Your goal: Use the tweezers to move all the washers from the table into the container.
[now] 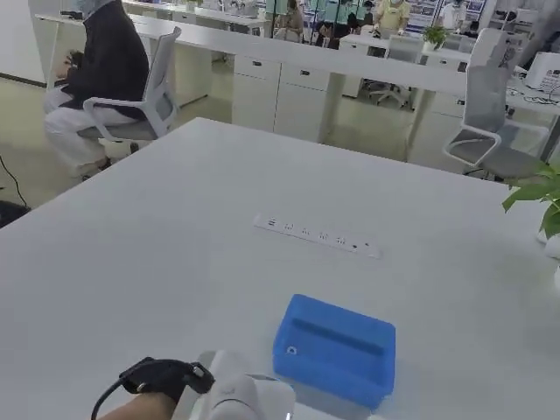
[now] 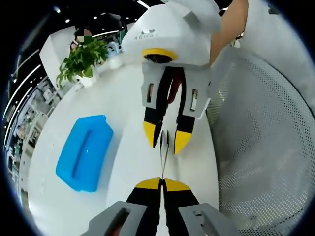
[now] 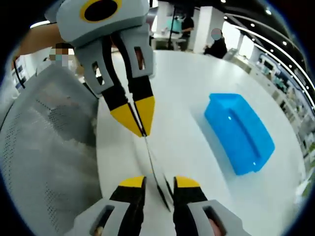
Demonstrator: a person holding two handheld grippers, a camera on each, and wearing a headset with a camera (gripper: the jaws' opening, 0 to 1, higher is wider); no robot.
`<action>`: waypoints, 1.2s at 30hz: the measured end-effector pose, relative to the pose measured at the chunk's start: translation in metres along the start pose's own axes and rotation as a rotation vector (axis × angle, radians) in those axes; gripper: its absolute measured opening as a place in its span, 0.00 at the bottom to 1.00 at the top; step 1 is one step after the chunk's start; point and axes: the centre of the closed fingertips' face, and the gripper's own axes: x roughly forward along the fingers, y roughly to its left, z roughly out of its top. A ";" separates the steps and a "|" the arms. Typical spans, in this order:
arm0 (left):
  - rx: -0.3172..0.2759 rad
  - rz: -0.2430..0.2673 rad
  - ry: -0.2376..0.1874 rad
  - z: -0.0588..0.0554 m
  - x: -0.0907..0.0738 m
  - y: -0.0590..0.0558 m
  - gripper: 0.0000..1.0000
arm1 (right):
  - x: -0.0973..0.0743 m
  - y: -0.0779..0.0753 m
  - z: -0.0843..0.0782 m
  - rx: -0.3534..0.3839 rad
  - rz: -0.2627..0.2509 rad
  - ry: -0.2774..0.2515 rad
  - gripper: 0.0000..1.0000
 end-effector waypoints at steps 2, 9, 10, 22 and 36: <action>-0.010 0.006 0.001 -0.003 0.001 0.002 0.00 | -0.010 -0.002 -0.001 0.046 -0.028 -0.033 0.20; 0.011 -0.004 0.075 -0.023 0.009 0.002 0.00 | -0.053 -0.009 -0.010 0.202 -0.151 -0.096 0.30; 0.014 -0.008 0.089 -0.026 0.010 0.002 0.00 | -0.056 -0.009 -0.011 0.212 -0.157 -0.100 0.31; 0.009 0.003 0.174 -0.042 0.019 -0.001 0.00 | -0.086 -0.014 -0.012 0.376 -0.255 -0.217 0.37; -0.264 0.069 0.123 -0.041 0.016 0.002 0.08 | -0.091 -0.018 -0.013 0.409 -0.292 -0.240 0.39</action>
